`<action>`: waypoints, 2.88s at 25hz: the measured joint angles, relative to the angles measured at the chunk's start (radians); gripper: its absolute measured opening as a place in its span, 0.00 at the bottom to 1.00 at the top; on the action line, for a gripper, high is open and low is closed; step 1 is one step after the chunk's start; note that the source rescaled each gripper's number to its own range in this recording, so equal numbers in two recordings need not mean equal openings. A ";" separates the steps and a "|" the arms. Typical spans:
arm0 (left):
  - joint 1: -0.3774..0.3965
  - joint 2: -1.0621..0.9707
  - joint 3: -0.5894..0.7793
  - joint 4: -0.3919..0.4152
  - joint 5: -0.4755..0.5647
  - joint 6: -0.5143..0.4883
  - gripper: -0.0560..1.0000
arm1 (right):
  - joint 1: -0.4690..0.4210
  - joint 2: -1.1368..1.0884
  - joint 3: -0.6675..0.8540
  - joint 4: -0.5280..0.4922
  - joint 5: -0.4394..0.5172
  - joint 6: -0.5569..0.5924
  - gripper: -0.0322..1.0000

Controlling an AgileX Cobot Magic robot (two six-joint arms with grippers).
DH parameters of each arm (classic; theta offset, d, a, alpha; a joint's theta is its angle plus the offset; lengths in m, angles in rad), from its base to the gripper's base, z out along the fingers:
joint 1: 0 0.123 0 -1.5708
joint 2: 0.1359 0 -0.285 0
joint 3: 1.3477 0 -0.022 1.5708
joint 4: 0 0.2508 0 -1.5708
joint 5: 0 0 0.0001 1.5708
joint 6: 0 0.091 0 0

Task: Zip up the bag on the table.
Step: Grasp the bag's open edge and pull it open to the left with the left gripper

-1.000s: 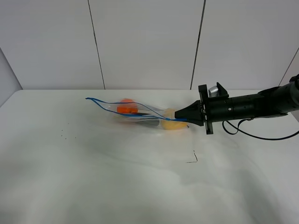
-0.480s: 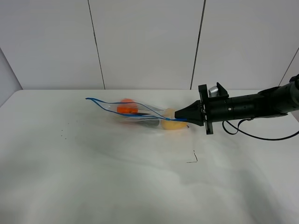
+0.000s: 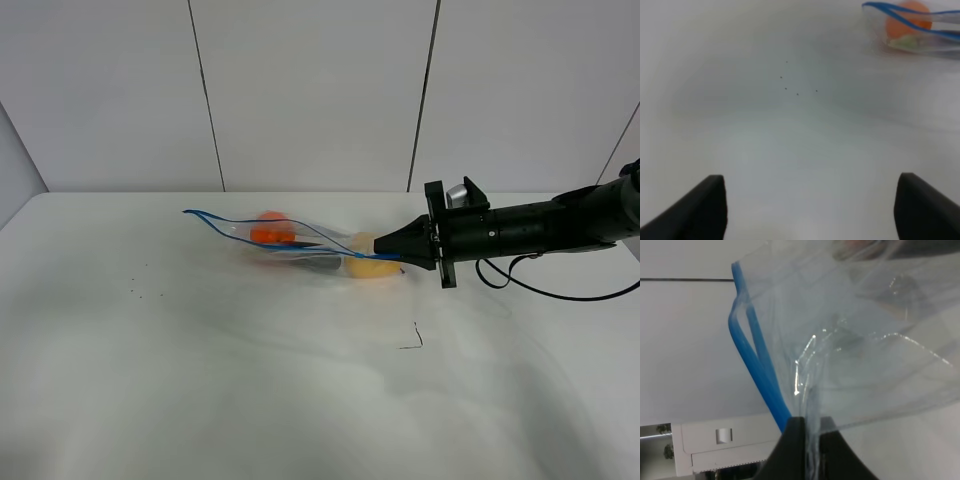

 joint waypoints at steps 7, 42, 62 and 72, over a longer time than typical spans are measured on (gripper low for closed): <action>0.000 0.391 -0.225 0.000 -0.060 0.302 0.88 | 0.000 0.000 0.000 0.000 0.000 0.000 0.03; -0.819 1.174 -0.143 -0.308 -1.128 0.934 0.84 | 0.000 0.000 0.000 0.006 0.000 0.021 0.03; -0.955 1.528 0.054 -0.304 -2.017 1.006 0.83 | 0.000 0.000 0.000 0.007 0.000 0.021 0.03; -0.955 1.547 0.019 -0.232 -2.073 0.956 0.64 | 0.000 0.000 0.000 0.007 0.000 0.021 0.03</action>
